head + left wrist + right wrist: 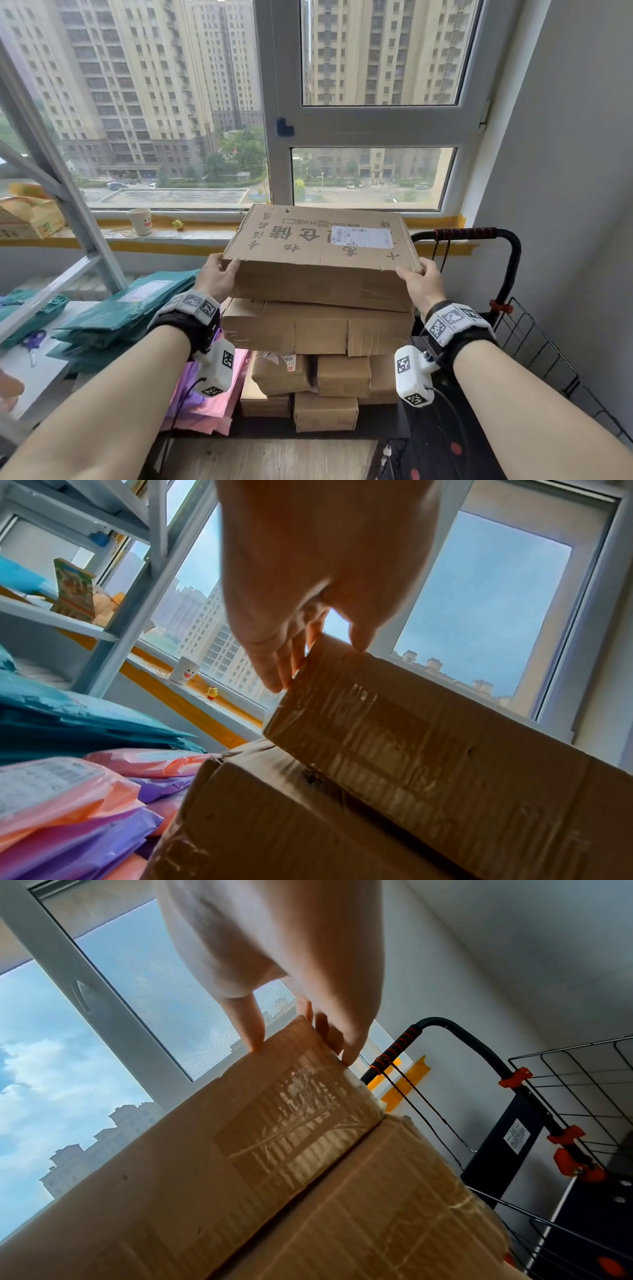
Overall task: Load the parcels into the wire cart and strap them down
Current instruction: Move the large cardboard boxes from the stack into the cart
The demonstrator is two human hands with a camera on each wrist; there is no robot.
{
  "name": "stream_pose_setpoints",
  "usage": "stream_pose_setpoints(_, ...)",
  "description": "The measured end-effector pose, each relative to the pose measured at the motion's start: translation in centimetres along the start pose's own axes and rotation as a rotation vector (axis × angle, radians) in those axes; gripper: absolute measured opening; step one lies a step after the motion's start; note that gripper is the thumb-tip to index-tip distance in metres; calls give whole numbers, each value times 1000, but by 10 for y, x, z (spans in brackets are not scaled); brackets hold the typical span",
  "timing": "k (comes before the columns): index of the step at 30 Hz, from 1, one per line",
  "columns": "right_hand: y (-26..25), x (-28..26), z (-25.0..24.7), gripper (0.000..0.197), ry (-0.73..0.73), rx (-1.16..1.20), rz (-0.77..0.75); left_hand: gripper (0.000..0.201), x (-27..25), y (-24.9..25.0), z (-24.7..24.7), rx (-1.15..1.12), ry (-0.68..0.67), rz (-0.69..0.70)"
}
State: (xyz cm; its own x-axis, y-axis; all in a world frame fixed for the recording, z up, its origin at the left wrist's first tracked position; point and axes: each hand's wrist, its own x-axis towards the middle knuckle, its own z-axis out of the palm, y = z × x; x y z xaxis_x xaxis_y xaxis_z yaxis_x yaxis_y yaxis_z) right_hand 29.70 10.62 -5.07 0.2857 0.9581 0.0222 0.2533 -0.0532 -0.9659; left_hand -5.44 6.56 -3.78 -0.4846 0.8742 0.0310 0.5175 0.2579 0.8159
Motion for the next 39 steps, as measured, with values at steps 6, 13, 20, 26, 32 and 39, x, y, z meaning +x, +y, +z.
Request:
stream_pose_setpoints(6, -2, -13, -8, 44, 12, 56, -10, 44, -5, -2, 5, -107, 55, 16)
stream_pose_setpoints(13, 3, -28, -58, 42, 38, 145, -53, 44, -35, 25, 14, -279, 77, 49)
stream_pose_setpoints(20, 14, -26, -167, 41, 72, 215, -118, 29, -104, 84, 64, -350, 71, 59)
stream_pose_setpoints(26, 48, -14, -296, 42, 94, 140, -144, 37, -188, 131, 157, -397, 40, 26)
stream_pose_setpoints(32, 79, -2, -398, 42, 79, 4, -146, 45, -248, 164, 235, -280, -19, -7)
stream_pose_setpoints(39, 134, 29, -447, 43, 75, -121, -76, 48, -269, 183, 298, -157, -69, -5)
